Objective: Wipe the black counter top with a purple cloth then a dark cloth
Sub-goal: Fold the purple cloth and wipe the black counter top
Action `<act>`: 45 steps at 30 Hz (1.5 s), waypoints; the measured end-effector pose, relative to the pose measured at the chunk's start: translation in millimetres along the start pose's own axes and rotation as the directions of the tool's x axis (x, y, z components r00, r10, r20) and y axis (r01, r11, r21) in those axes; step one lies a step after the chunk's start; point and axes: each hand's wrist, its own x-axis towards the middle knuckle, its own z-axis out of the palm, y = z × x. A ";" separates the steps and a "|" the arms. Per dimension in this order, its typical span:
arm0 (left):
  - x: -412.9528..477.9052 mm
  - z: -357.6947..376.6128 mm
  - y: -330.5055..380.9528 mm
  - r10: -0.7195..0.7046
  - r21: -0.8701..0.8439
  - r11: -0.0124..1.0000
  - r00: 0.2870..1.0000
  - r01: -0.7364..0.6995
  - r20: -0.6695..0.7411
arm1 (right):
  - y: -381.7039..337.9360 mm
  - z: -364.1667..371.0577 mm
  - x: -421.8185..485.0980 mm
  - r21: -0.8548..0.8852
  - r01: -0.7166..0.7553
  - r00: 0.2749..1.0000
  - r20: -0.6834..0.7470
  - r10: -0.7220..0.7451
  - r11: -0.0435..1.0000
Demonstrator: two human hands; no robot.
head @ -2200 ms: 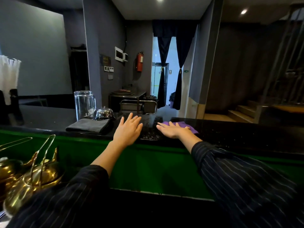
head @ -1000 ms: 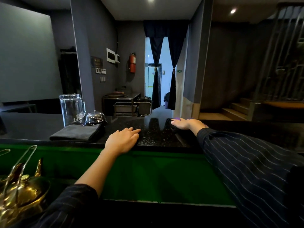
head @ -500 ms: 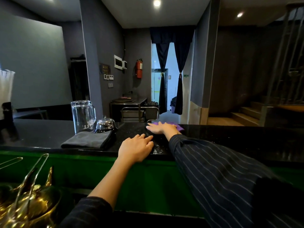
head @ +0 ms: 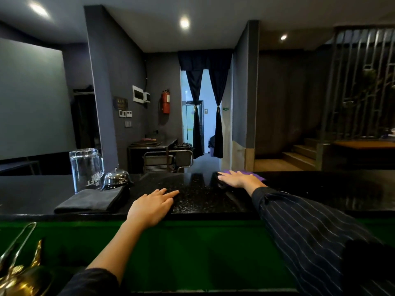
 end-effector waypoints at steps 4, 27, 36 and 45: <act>-0.3 -0.6 3.3 -0.018 0.000 1.000 1.000 0.018 -0.025 | 70.0 -7.7 -5.5 0.019 -0.144 0.989 -0.017 0.145 0.989; -6.6 -0.4 119.4 -0.105 0.081 0.990 0.982 0.119 -0.159 | -33.9 29.7 -149.4 -0.122 0.194 0.980 -0.026 -0.199 0.973; 7.9 36.9 224.4 0.043 -0.013 0.999 0.999 -0.043 0.008 | 124.9 1.8 -185.5 -0.060 -0.010 0.995 -0.100 0.004 0.998; 10.0 43.4 234.3 -0.015 0.017 1.000 1.000 0.015 0.020 | 248.4 -21.6 -203.6 0.031 -0.224 0.967 -0.116 0.226 0.974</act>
